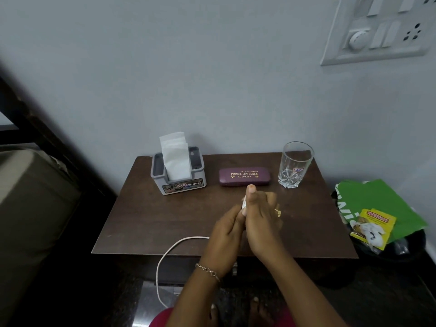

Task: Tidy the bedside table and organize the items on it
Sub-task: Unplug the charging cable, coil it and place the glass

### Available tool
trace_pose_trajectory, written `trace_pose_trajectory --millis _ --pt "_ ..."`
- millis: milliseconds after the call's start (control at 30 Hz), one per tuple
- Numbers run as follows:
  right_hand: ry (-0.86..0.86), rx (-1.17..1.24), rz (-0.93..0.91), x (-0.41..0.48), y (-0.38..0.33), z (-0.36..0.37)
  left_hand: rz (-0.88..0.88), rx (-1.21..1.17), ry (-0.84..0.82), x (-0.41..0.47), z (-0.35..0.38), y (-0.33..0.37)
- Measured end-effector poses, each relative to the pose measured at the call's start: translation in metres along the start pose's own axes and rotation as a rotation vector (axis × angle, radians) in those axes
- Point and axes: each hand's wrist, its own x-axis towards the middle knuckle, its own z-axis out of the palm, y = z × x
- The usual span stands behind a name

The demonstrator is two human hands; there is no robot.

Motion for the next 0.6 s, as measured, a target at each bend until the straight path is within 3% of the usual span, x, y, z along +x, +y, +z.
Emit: trace_pose_trajectory --millis 167,300,400,500,600 --pt "-0.048 -0.133 0.107 0.008 0.006 0.001 -0.125 -0.161 -0.001 -0.001 -0.002 0.001" --pt "-0.111 0.391 0.171 0.010 0.008 0.003 -0.195 -0.356 0.161 0.005 0.000 0.007" --pt "-0.165 0.474 0.191 0.009 0.009 -0.005 -0.279 -0.799 0.283 0.012 -0.007 0.008" --pt "-0.420 0.527 0.260 0.004 0.012 -0.013 -0.220 -1.106 0.309 0.016 -0.020 0.005" --pt "-0.845 0.293 0.231 -0.012 0.011 -0.013 -0.126 -1.232 0.342 0.018 -0.030 -0.001"
